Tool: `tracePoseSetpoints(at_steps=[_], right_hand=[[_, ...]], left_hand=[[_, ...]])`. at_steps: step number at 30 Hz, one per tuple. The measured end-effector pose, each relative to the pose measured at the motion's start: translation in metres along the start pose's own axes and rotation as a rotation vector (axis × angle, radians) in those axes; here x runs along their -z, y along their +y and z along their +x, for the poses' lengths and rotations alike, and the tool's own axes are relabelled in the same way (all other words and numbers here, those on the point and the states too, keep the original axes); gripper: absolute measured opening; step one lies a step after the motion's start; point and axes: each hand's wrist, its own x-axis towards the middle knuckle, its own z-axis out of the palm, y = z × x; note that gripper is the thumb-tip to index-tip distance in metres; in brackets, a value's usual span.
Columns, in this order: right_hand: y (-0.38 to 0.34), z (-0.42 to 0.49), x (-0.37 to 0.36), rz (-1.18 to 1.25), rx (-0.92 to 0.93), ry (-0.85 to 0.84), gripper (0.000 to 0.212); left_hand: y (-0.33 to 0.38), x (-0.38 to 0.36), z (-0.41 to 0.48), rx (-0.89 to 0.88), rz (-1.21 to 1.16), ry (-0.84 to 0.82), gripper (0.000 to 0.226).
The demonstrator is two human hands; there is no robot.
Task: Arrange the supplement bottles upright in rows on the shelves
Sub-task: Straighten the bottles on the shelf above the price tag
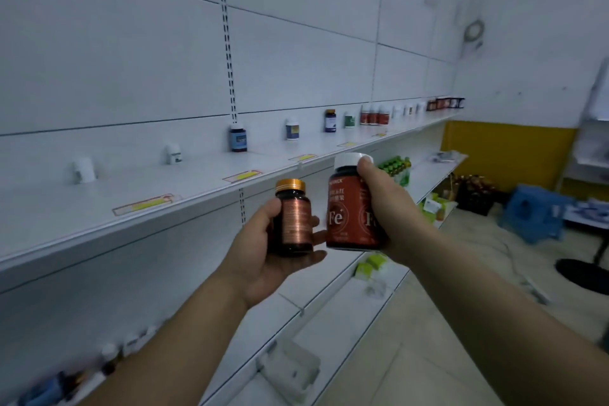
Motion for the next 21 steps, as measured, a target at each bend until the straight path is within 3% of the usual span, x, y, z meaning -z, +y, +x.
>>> tracePoseSetpoints(at_steps=[3, 5, 9, 15, 21], right_hand=[[-0.004, 0.033, 0.037, -0.001, 0.022, 0.062, 0.046], [-0.007, 0.058, 0.061, 0.027, 0.026, 0.098, 0.044], [-0.013, 0.113, 0.105, 0.121, 0.046, 0.119, 0.037], [-0.031, 0.201, 0.176, 0.086, 0.154, 0.229, 0.033], [-0.042, 0.272, 0.278, 0.097, 0.223, 0.385, 0.028]], left_hand=[[-0.013, -0.015, 0.052, -0.051, 0.113, -0.026, 0.062], [-0.020, -0.021, 0.091, -0.070, 0.180, -0.054, 0.059], [-0.029, -0.030, 0.180, -0.045, 0.176, -0.211, 0.038], [-0.045, -0.075, 0.312, -0.094, 0.253, -0.344, 0.048], [-0.089, -0.139, 0.433, -0.044, 0.153, -0.458, 0.052]])
